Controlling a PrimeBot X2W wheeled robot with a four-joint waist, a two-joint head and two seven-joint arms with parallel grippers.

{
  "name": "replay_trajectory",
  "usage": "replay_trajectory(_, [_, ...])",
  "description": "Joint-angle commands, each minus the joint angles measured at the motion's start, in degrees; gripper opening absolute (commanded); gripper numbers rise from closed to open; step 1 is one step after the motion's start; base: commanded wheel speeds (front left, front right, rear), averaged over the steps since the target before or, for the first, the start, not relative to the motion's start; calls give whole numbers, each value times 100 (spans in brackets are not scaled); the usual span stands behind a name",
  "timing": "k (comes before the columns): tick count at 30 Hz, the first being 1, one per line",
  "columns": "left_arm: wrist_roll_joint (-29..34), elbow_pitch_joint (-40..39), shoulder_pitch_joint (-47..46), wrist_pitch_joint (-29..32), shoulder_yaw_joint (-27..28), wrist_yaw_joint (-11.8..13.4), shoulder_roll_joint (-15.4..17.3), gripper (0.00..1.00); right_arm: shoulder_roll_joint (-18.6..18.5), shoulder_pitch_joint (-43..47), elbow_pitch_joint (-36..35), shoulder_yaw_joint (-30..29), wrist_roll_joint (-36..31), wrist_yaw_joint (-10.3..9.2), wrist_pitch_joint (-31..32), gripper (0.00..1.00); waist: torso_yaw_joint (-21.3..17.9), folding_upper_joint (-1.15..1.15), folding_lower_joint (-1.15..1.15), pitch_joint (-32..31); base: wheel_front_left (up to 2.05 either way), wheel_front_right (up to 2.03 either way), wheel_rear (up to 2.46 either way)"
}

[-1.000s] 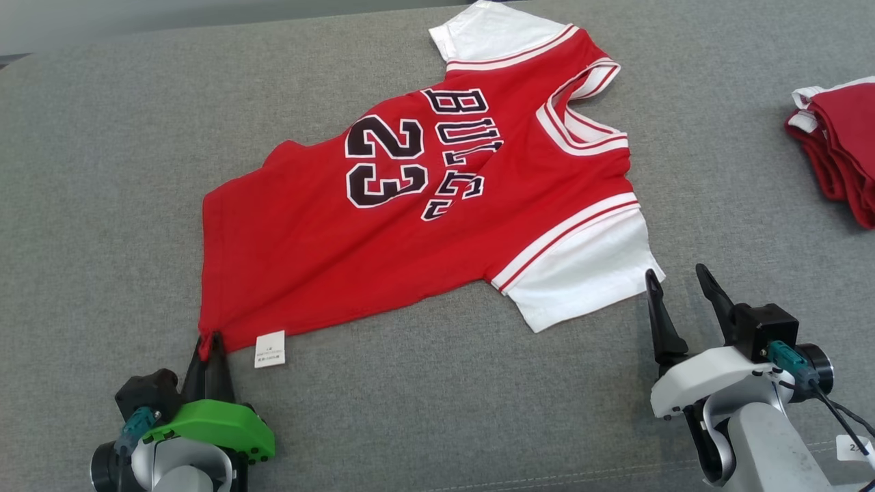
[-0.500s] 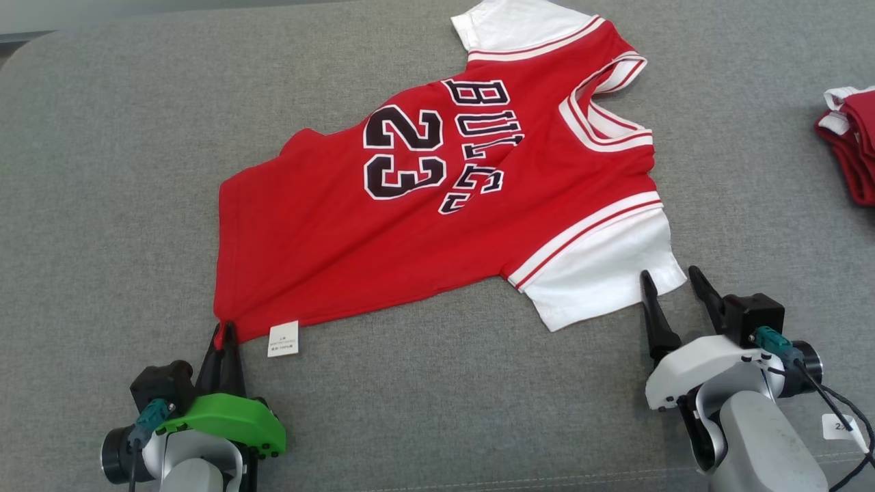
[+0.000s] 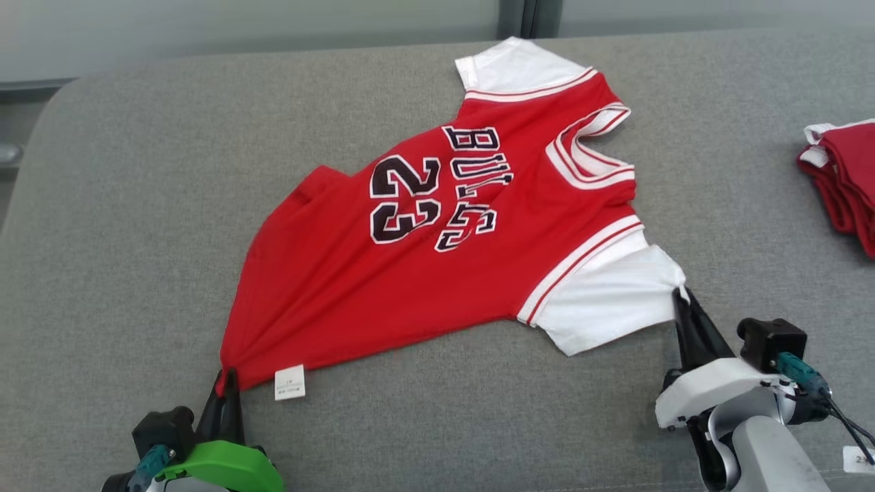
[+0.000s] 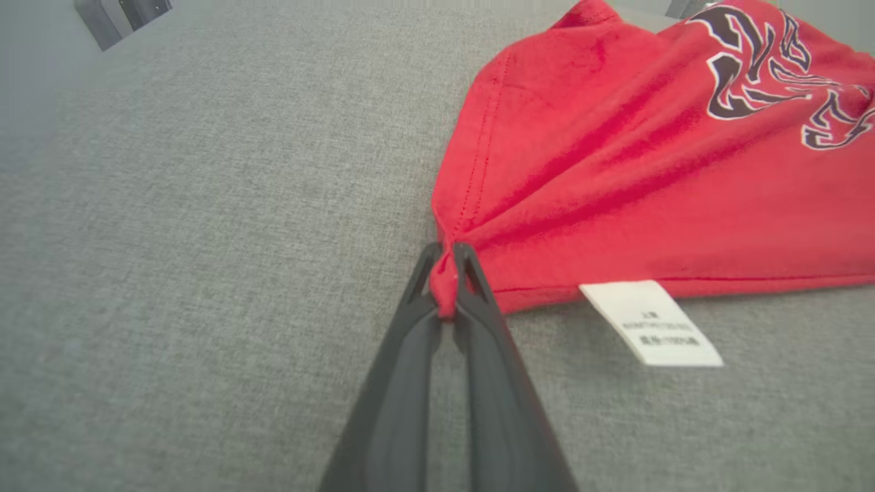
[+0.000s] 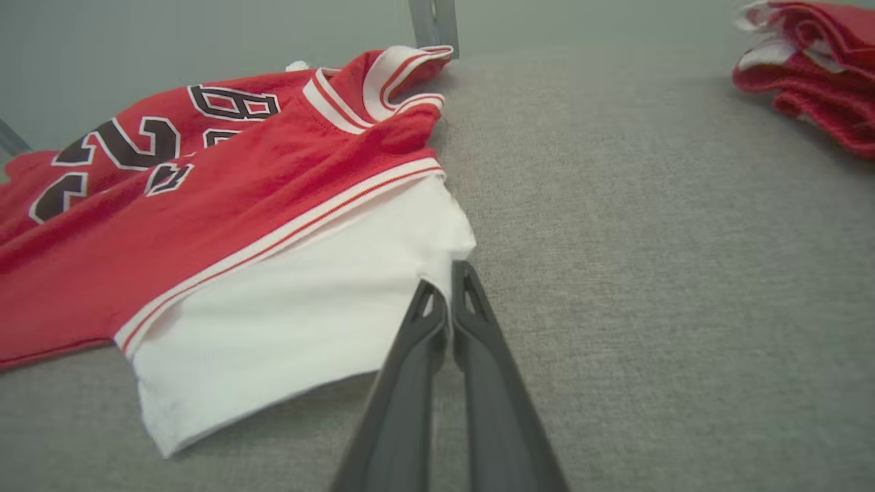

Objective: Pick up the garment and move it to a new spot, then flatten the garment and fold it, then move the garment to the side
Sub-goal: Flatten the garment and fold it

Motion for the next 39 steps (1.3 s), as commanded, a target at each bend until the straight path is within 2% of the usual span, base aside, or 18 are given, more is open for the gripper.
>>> replay_trajectory(1, [62, -102, 142, 0, 79, -59, 38, 0, -21, 176, -348, -55, 154, -9, -17, 0, -339, 0, 0, -799, 0, 0, 0])
replay_trajectory(6, [323, -552, -122, 0, 199, -273, 108, 0, -138, 155, -1434, -43, 436, -9, -17, 0, -491, 0, 0, -1066, 0, 0, 0])
replay_trajectory(9, [525, -563, -644, 0, -14, -407, 314, 0, -359, -352, -1755, 96, 481, -9, -16, 0, -583, 0, 0, -992, 0, 0, 0])
replay_trajectory(12, [643, -330, -1532, 10, -314, -470, 663, 0, -636, -1110, -1834, 275, 450, -9, -17, 0, -631, 0, 0, -659, 0, 0, 0])
replay_trajectory(15, [692, -111, -2580, 161, -670, -490, 997, 0, -890, -1987, -1720, 510, 398, -8, -17, 0, -658, 0, 0, -170, 0, 0, 0])
replay_trajectory(19, [651, 47, -3577, 354, -1112, -492, 1250, 0, -1089, -2832, -1398, 711, 397, -9, -15, 0, -655, 0, 0, 374, 0, 0, 0])
replay_trajectory(25, [684, 485, -5399, 284, -1725, -488, 1626, 0, -1296, -4661, -233, 983, 334, -10, -15, 0, -633, 0, 0, 1455, 0, 0, 0])
replay_trajectory(31, [1028, 1069, -6980, 112, -1931, -427, 1705, 0, -1235, -6644, 621, 511, -178, -9, -15, 0, -673, 0, 0, 2119, 0, 0, 0])
replay_trajectory(34, [1121, 1149, -7781, 27, -1864, -234, 1665, 0, -1254, -7541, 505, 217, -655, -9, -16, 0, -674, 0, 0, 2257, 0, 0, 0])
replay_trajectory(39, [1182, 884, -8412, -1, -1745, -4, 1745, 0, -1129, -8067, 54, -276, -1308, -9, -14, 0, -776, 0, 0, 2338, 0, 0, 0])
